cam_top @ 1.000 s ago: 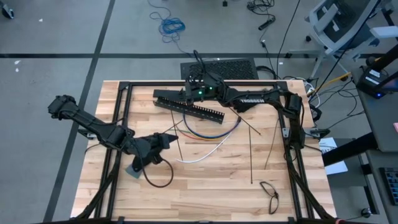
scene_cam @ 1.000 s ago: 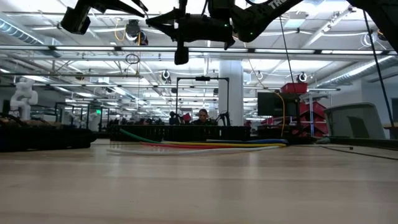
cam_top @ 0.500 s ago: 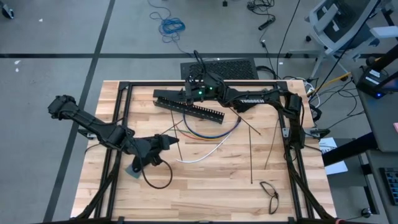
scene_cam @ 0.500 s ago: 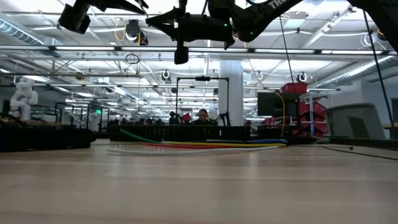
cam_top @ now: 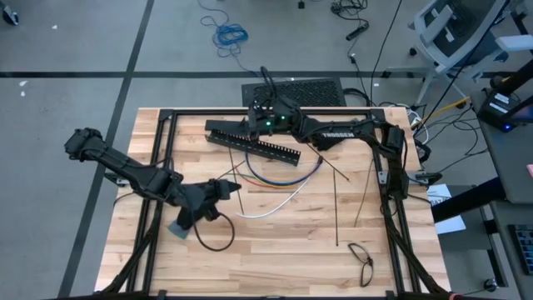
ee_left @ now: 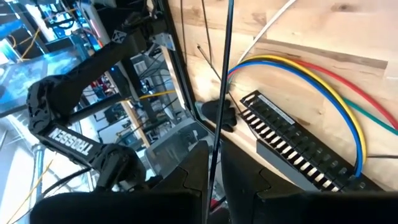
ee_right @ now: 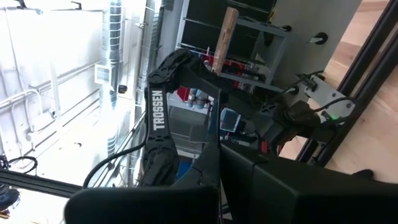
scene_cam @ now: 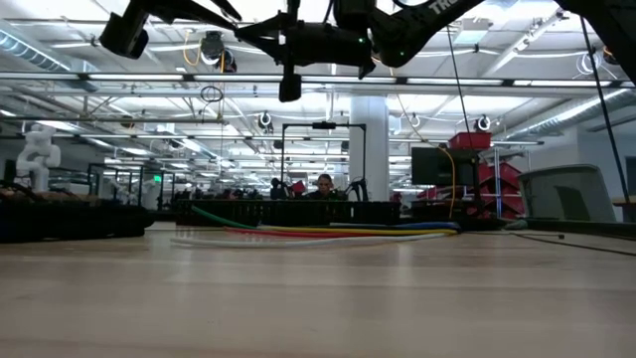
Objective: Ziptie cables
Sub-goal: Prepare the zip tie
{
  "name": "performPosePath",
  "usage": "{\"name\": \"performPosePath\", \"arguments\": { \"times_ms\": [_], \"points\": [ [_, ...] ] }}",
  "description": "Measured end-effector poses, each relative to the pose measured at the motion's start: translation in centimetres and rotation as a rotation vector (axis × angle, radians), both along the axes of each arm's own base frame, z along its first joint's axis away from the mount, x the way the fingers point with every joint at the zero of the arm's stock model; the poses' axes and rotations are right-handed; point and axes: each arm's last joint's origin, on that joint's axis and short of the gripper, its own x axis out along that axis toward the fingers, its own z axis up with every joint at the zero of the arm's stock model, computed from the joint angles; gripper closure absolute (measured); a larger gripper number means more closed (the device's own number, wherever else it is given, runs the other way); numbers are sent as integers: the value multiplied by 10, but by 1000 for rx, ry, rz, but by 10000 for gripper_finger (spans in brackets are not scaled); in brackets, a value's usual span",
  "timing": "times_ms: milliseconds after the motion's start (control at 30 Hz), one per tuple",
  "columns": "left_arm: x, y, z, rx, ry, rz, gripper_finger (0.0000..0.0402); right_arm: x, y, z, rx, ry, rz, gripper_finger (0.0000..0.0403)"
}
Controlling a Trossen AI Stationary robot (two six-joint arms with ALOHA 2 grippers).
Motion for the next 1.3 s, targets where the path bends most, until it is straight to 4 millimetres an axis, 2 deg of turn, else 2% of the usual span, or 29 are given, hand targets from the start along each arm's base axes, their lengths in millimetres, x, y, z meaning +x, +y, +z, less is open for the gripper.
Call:
{"name": "performPosePath", "arguments": {
  "times_ms": [400, 633, 900, 1167, 1300],
  "points": [
    [-1, -4, 0, -1, 1, -16, 359, -1, -3, 0, -1, 0, -6, 403],
    [-2, -4, 0, -23, -4, -5, 397, -1, -3, 0, -1, 0, -7, 403],
    [1, -6, 5, -278, -104, 57, 400, -1, -2, 0, -34, -3, -2, 403],
    [8, -1, 14, -560, -248, 142, 401, -1, -2, 0, -172, -26, -12, 403],
    [12, -2, 22, -744, -327, 131, 401, 0, 1, 0, -250, -44, 9, 403]
  ]
}}
